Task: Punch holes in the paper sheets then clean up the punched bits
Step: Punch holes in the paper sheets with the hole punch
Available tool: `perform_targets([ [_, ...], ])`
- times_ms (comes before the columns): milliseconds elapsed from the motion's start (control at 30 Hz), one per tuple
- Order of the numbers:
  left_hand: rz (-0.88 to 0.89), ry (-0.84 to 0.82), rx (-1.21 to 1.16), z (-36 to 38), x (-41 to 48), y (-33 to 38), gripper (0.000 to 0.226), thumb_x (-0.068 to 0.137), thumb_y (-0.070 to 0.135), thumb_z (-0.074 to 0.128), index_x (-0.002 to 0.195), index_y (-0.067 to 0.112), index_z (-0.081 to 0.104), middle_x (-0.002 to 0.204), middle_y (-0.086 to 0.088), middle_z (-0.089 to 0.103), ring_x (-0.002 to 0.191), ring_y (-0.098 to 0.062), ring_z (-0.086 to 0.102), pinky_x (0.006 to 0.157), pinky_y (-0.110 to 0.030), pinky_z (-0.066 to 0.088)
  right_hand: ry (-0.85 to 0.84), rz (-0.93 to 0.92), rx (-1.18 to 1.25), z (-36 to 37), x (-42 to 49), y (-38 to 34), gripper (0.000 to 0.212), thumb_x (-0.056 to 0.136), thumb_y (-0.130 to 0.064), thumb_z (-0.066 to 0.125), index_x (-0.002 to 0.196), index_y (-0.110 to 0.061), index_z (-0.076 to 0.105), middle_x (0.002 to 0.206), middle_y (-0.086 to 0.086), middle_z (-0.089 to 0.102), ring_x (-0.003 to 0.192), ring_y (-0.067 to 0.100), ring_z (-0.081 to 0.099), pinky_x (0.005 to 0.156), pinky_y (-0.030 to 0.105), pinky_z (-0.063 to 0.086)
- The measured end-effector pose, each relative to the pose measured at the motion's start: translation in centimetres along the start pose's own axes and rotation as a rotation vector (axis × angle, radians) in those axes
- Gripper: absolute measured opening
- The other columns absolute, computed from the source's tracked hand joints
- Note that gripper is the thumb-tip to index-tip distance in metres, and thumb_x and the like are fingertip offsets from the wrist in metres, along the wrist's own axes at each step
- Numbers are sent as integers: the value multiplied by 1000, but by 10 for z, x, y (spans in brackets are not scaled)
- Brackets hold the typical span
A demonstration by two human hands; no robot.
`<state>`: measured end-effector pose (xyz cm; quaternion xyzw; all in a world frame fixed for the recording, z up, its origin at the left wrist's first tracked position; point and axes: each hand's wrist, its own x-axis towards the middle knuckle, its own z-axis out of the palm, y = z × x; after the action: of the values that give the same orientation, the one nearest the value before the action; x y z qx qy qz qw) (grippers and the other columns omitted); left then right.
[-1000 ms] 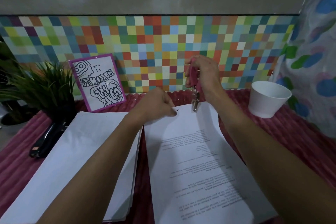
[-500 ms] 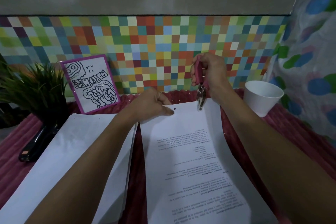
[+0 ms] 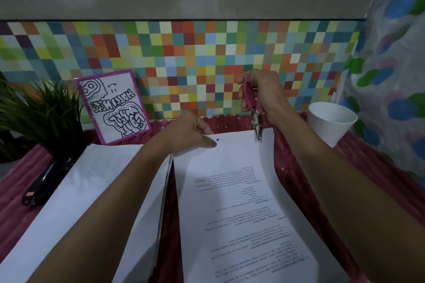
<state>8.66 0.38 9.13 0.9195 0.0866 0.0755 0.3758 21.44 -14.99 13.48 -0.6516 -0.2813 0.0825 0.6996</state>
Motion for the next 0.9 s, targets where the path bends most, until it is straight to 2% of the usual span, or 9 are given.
perform_targets([
  [300,8,0,-9,-1,-2,-2,12,73,18,83,83,12,80,83,-3,75,76,-20,69,75,-38,57,90,-44,62,1,3,6,19,68,-16,43,61,-10,60,50,11,54,39,25,45,42,29,42],
  [433,12,-39,105,-2,-1,1,12,77,21,80,81,11,75,78,4,70,69,-10,61,64,-29,48,95,-61,71,4,0,8,20,72,-15,42,62,-8,59,48,9,54,37,25,44,41,29,40],
  [500,66,-62,241,4,2,12,16,79,27,76,88,16,67,79,9,63,67,-3,53,60,-22,39,98,-74,70,5,-1,9,22,77,-12,42,64,-7,58,47,8,55,37,24,44,41,30,40],
  [600,160,-17,262,26,10,32,37,80,37,73,107,13,67,101,1,69,84,-10,61,75,-25,48,112,-86,74,8,-2,8,28,85,-5,40,63,-6,57,46,7,55,36,24,43,41,31,39],
  [633,186,15,248,36,12,37,36,81,36,71,106,11,68,103,-2,71,88,-14,64,79,-29,52,112,-95,75,9,-3,7,29,86,-4,40,62,-6,57,46,7,54,36,24,42,41,30,38],
  [700,220,95,250,53,17,42,25,83,31,70,90,7,70,89,-7,72,81,-21,65,72,-35,53,111,-125,76,9,-5,6,30,85,-4,39,60,-7,57,46,7,54,36,24,42,39,28,37],
  [767,240,156,249,63,19,41,21,83,26,70,78,5,68,75,-8,68,70,-24,62,64,-33,49,109,-148,66,8,-7,6,30,85,-5,39,61,-6,57,47,9,53,37,24,42,39,28,37],
  [900,242,181,234,68,18,38,21,82,21,72,68,9,64,66,-3,65,63,-20,58,60,-27,41,125,-170,65,9,-8,11,30,87,-6,44,61,7,55,53,19,51,40,27,41,40,29,35],
])
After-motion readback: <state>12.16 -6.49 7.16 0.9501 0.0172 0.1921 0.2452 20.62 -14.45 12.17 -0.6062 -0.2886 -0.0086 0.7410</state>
